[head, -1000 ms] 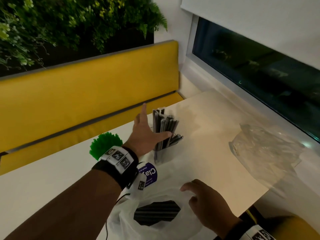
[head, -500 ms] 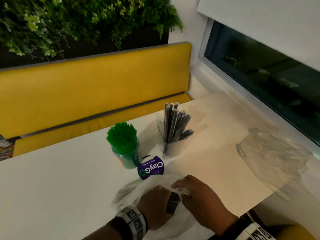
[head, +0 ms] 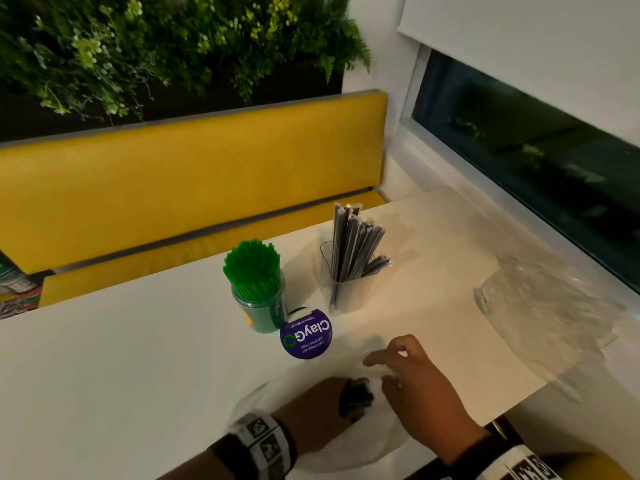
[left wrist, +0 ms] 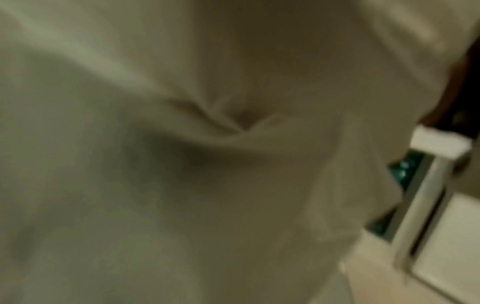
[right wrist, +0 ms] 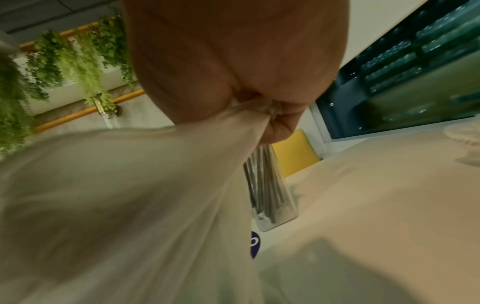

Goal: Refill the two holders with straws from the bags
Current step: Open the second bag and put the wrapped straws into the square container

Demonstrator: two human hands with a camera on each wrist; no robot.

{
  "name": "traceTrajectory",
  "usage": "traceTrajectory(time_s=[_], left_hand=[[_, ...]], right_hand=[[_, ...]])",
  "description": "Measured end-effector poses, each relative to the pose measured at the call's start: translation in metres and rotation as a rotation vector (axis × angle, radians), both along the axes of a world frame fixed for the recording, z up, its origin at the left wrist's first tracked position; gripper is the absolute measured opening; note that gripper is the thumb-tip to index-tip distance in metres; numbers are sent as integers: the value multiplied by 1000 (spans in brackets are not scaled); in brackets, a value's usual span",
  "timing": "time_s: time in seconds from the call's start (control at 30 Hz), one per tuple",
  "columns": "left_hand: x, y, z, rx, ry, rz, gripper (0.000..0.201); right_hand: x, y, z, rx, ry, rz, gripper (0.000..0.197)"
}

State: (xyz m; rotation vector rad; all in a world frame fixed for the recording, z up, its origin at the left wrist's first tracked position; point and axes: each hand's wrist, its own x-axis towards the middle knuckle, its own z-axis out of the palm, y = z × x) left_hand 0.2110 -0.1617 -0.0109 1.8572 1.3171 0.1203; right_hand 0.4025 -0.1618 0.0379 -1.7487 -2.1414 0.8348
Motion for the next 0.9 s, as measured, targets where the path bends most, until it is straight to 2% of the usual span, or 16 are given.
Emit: traceTrajectory(time_s=[0.07, 0.2, 0.27, 0.33, 0.4, 0.5, 0.6, 0.77, 0.9], left_hand=[[-5, 2, 24, -48, -114, -8, 36], [-15, 9, 75, -140, -320, -82, 19], [-14, 15, 108, -130, -483, -80, 22], [-13, 30, 145, -36, -665, 21, 20], [-13, 57, 181, 152, -860, 234, 16], [-9, 110, 208, 373, -1055, 495, 12], [7, 158, 190, 417, -1089, 671, 10], [32, 195, 114, 333, -852, 757, 25], [35, 206, 77, 361, -667, 735, 30]], right_hand=[[7, 4, -3, 3, 4, -42, 45], [11, 9, -5, -30, -11, -46, 48], [11, 10, -7, -38, 11, -51, 57], [11, 10, -10, -73, 18, -54, 57], [10, 9, -11, -126, -19, -58, 48], [9, 7, -11, -147, -10, -67, 44], [11, 9, -9, -162, 15, -57, 46], [18, 13, -10, -163, 11, -75, 39], [22, 19, -12, -143, 11, -85, 36]])
